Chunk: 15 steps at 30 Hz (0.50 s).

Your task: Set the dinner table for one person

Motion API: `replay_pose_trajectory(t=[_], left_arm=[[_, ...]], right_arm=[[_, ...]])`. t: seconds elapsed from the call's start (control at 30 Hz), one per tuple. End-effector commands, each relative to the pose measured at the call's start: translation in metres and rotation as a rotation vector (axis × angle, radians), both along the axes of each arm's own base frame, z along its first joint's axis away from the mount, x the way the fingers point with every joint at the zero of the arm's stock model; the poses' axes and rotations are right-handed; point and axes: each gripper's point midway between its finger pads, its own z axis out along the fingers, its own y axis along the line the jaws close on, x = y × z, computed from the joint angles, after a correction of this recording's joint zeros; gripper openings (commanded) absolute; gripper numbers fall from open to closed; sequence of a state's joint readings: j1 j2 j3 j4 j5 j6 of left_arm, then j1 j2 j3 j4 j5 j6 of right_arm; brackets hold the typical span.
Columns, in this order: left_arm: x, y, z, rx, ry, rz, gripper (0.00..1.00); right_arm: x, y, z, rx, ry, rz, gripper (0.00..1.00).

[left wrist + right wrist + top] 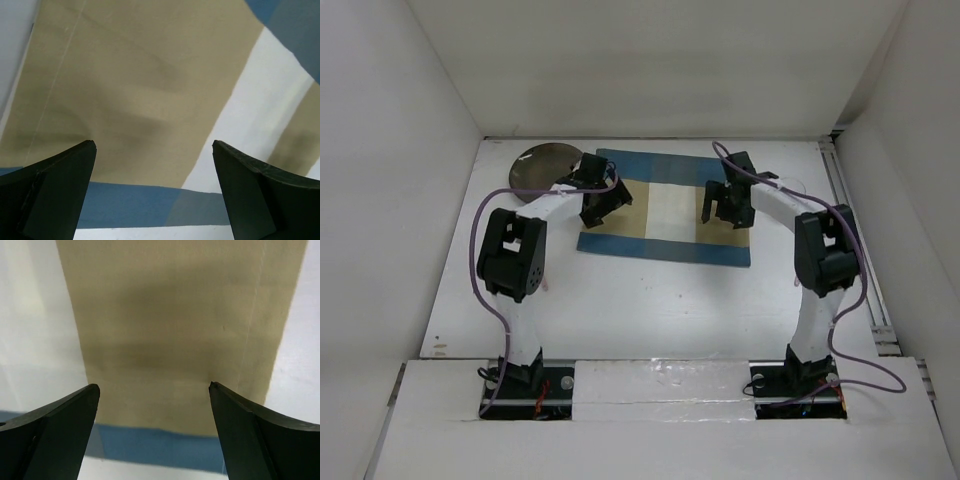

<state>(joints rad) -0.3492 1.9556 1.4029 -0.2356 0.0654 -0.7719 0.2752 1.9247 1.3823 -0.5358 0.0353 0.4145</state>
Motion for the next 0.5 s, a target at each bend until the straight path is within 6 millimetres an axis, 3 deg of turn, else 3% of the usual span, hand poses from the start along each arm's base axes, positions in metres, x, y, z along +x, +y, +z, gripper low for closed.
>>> replay_pose_trajectory(t=[0.0,0.2,0.3,0.47], left_arm=[[-0.013,0.007,0.004,0.032,0.006,0.044,1.0],[-0.037,0.01,-0.042,0.058,0.109,0.036,1.0],[-0.038,0.008,-0.053,0.055,0.122,0.031,1.0],[-0.031,0.003,-0.048,0.038,0.104,0.025,1.0]], right_arm=[[0.013,-0.004,-0.01,-0.069,0.044,0.035,0.95],[0.023,-0.006,-0.022,-0.116,0.097,0.061,0.95],[0.031,-0.006,-0.022,-0.15,0.092,0.055,0.95],[0.039,-0.009,-0.021,-0.15,0.094,0.045,0.95]])
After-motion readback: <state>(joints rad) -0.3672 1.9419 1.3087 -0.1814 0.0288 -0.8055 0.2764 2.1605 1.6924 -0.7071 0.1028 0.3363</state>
